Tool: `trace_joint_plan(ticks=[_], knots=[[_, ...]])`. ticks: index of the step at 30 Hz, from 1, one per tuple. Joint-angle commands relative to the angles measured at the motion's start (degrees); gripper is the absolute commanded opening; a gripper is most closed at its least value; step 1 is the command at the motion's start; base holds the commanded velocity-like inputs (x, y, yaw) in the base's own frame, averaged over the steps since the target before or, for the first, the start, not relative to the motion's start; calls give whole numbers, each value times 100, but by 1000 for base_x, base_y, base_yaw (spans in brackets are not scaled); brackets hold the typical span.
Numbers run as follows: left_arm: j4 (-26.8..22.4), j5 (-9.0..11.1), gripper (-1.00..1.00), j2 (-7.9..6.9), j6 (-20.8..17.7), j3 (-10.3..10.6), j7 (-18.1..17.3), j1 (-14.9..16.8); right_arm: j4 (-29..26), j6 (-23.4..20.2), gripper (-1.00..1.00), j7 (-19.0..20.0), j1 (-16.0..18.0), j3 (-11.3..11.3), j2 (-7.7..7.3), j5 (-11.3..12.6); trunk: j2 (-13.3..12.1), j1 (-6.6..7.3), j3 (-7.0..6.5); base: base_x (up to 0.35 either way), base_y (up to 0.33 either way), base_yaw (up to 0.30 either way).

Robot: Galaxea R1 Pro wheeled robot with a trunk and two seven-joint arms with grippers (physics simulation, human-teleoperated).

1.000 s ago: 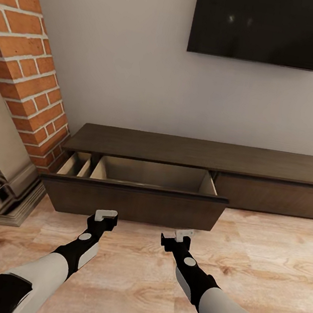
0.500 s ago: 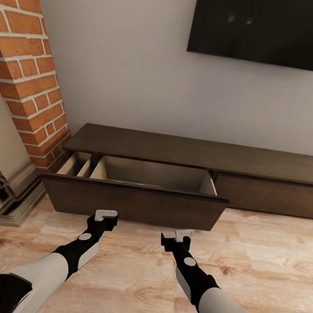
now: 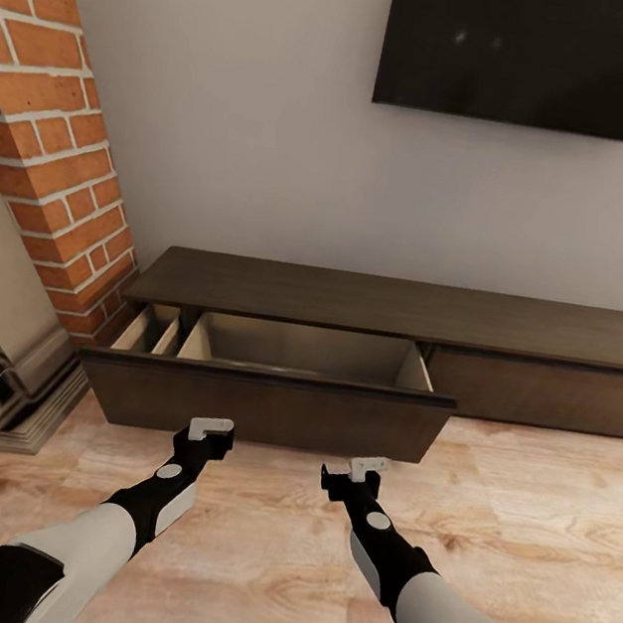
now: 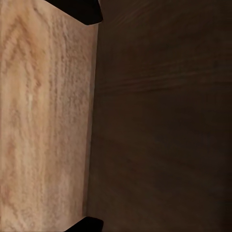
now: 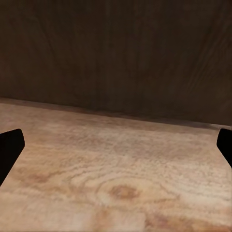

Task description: Place each of the two pumpkins and all three candles from the living room inside a cabinet in the living room (use any cabinet), then make sure every cabinet is closed, and position the cauldron so it is next to a table in the living room.

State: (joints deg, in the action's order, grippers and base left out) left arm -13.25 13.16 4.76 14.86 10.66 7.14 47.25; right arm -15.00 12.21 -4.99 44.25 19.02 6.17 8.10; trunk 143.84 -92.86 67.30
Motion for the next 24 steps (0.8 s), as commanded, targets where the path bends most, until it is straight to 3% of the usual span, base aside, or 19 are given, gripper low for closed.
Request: trace_joint_plan(ticks=[1,9,18,24], knots=[[5,44,100,-2,20,50,34,4,6,20,100,-28,5,50,-2,59,2,0,4,114,0,0],[6,45,100,-2,21,50,34,4,6,4,100,-20,5,49,-2,62,2,0,4,146,0,0],[6,38,100,-2,25,58,34,4,6,-7,100,-20,5,49,-2,64,2,0,4,281,0,0],[6,38,100,-2,25,58,34,4,6,-8,100,-20,5,49,-2,68,2,0,4,54,0,0]])
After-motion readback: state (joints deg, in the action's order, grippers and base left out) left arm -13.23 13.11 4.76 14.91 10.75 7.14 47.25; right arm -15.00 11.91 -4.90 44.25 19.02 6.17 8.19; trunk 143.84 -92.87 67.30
